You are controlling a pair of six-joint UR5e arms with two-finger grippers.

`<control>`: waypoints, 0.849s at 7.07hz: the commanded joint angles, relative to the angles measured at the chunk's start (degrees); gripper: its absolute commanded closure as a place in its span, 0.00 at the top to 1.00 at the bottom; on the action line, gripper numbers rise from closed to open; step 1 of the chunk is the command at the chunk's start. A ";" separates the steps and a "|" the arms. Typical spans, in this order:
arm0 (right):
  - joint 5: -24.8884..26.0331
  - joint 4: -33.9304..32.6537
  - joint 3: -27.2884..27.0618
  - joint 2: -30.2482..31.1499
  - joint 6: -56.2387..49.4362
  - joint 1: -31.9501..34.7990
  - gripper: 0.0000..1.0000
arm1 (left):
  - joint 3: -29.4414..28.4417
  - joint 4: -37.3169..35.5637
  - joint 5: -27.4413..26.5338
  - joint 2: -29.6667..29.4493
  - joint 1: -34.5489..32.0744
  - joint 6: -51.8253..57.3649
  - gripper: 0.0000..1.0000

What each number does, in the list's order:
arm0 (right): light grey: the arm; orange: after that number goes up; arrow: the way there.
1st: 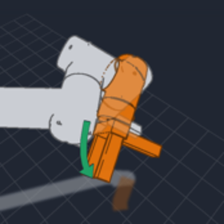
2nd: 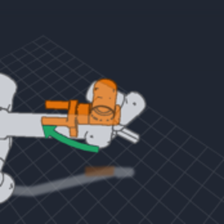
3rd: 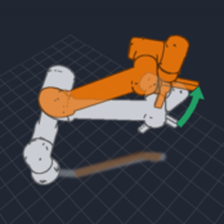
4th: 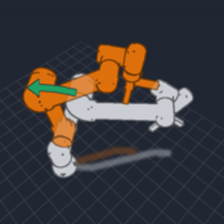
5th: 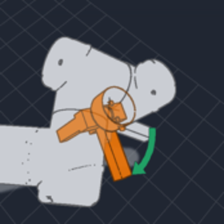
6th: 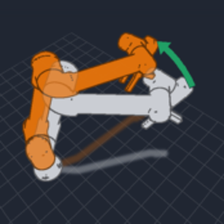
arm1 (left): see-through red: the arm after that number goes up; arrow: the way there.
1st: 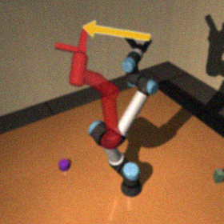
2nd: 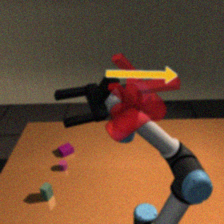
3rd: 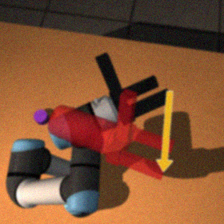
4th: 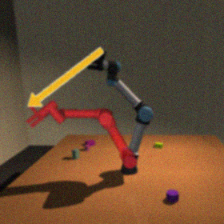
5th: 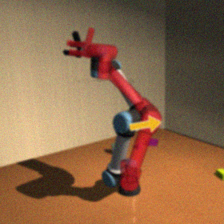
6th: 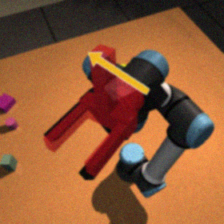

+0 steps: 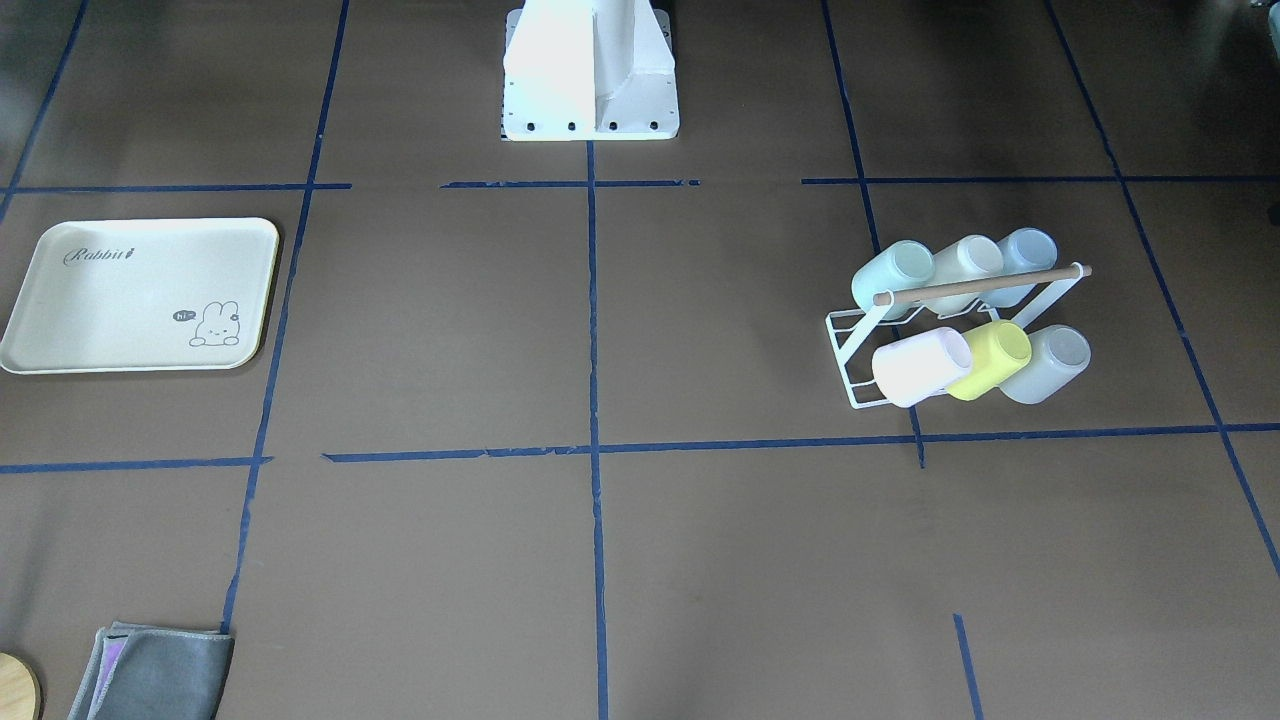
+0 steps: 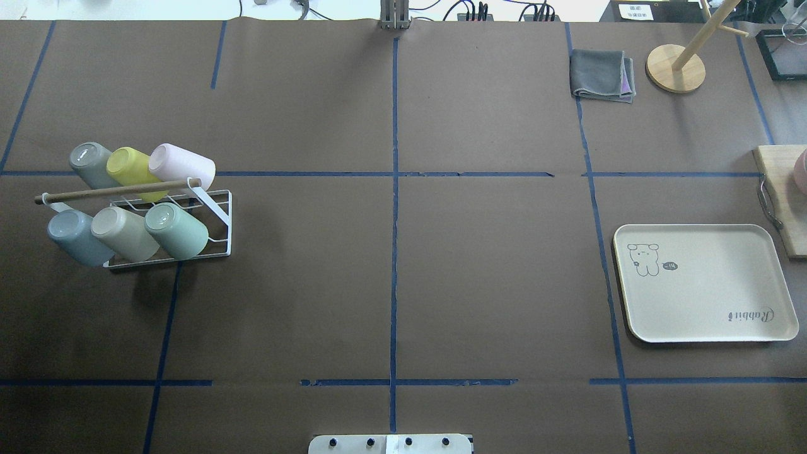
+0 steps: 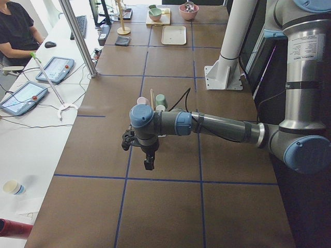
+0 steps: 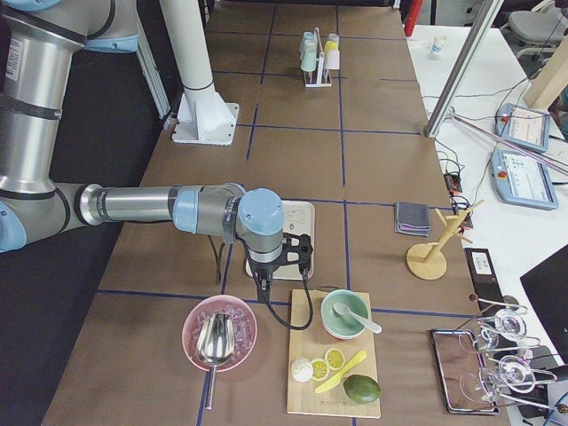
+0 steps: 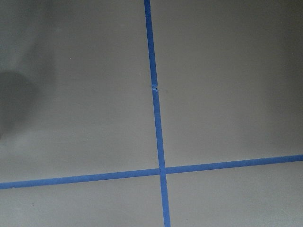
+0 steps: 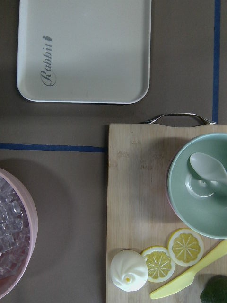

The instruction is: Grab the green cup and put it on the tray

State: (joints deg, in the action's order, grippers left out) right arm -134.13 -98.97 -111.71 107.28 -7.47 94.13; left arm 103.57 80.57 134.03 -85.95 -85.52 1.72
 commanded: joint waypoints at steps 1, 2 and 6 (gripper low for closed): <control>-0.26 0.09 0.18 0.03 0.09 -0.09 1.00 | -0.47 0.81 0.00 0.34 0.00 0.74 1.00; -0.34 0.09 0.18 0.03 0.09 -0.09 1.00 | -0.39 0.82 0.00 0.43 0.09 0.75 1.00; -0.87 0.18 0.18 0.12 0.96 -0.35 1.00 | 0.57 0.91 0.00 0.35 0.09 -0.04 1.00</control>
State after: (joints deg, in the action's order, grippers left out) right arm -134.84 -98.86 -111.59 107.37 -6.78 93.93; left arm 103.56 81.42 134.03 -85.53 -85.47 1.98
